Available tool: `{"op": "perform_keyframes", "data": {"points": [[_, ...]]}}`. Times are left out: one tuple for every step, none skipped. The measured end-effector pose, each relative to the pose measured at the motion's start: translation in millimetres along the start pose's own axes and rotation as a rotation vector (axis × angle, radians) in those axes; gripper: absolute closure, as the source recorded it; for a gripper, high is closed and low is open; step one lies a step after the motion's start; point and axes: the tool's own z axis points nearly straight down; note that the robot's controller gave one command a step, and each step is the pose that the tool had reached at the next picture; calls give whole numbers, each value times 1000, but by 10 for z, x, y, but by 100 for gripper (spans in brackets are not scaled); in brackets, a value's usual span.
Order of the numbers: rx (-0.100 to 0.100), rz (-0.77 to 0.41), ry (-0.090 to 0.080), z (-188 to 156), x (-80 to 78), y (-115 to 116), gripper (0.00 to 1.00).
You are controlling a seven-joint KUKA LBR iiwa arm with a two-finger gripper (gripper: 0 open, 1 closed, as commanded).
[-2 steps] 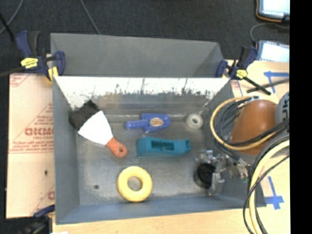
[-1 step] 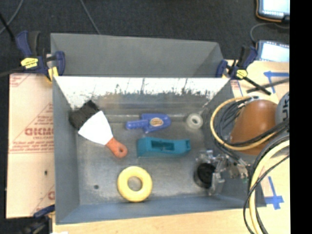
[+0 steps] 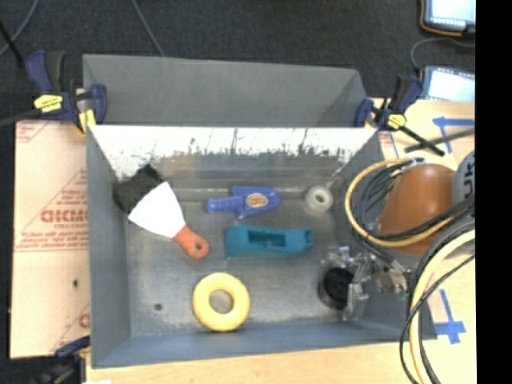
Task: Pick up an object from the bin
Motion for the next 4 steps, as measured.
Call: {"op": "perform_keyframes", "data": {"points": [[0, -1, 0, 0, 0, 0, 100], [0, -2, 0, 0, 0, 0, 100], [0, -3, 0, 0, 0, 0, 100], [0, -4, 0, 0, 0, 0, 100]]}}
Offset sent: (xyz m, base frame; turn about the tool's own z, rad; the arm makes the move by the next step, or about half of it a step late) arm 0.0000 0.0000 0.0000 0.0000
